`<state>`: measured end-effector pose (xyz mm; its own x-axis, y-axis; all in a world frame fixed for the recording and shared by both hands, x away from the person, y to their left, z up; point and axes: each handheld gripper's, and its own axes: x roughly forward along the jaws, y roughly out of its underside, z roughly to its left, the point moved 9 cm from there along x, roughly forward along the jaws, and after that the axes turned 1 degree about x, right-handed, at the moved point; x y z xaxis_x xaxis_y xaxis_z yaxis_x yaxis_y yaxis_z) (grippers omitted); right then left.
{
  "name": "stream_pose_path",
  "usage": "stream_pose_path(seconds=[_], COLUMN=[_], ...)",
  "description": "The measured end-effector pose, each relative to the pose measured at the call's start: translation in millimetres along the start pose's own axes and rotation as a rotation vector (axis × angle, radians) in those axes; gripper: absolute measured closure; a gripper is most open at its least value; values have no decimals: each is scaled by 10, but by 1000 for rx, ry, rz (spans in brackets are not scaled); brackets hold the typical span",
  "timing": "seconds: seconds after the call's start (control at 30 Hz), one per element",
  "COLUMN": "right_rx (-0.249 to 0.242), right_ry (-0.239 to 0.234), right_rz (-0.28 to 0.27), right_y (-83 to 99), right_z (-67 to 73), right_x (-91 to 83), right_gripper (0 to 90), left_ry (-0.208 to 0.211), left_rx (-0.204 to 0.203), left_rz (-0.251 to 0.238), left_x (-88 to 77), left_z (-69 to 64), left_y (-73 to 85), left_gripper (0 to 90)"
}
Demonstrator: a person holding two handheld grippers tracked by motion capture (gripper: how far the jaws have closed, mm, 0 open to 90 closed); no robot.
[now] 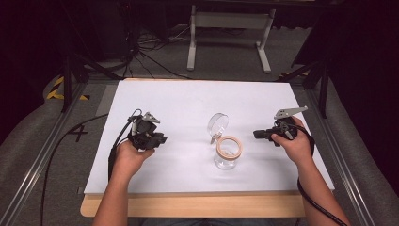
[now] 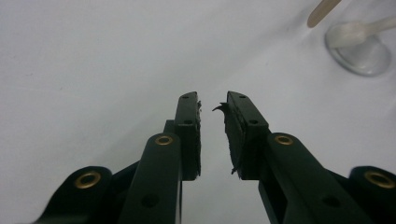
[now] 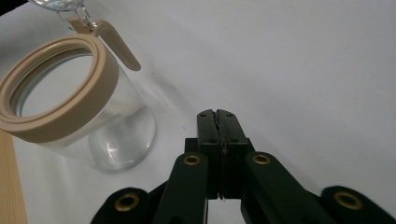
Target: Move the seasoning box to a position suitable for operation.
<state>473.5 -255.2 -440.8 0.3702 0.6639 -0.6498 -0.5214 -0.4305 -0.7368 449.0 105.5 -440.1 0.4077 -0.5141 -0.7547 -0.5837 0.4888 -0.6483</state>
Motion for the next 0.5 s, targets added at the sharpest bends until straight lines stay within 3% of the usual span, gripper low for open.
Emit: stream_pose_path(seconds=[0.13, 0.2, 0.37, 0.47, 0.5], right_rx=[1, -5, -9, -51, -61], right_ry=[-9, -9, -39, -90, -86], right_rz=[-1, 8, 25, 42, 53], right_y=[-5, 13, 22, 38, 47], right_z=[20, 23, 90, 176, 184], right_x=[8, 33, 57, 87, 109], right_gripper=[900, 900, 900, 900, 900], left_ry=[-7, 15, 26, 31, 31], left_rx=[-5, -2, 9, 13, 12], left_rz=[-25, -48, -40, -29, -35], left_x=[-51, -87, -81, -69, -67], left_z=[-16, -54, -87, -110, -122], left_y=[-31, -69, -74, -73, -80], left_gripper=[728, 722, 724, 722, 722])
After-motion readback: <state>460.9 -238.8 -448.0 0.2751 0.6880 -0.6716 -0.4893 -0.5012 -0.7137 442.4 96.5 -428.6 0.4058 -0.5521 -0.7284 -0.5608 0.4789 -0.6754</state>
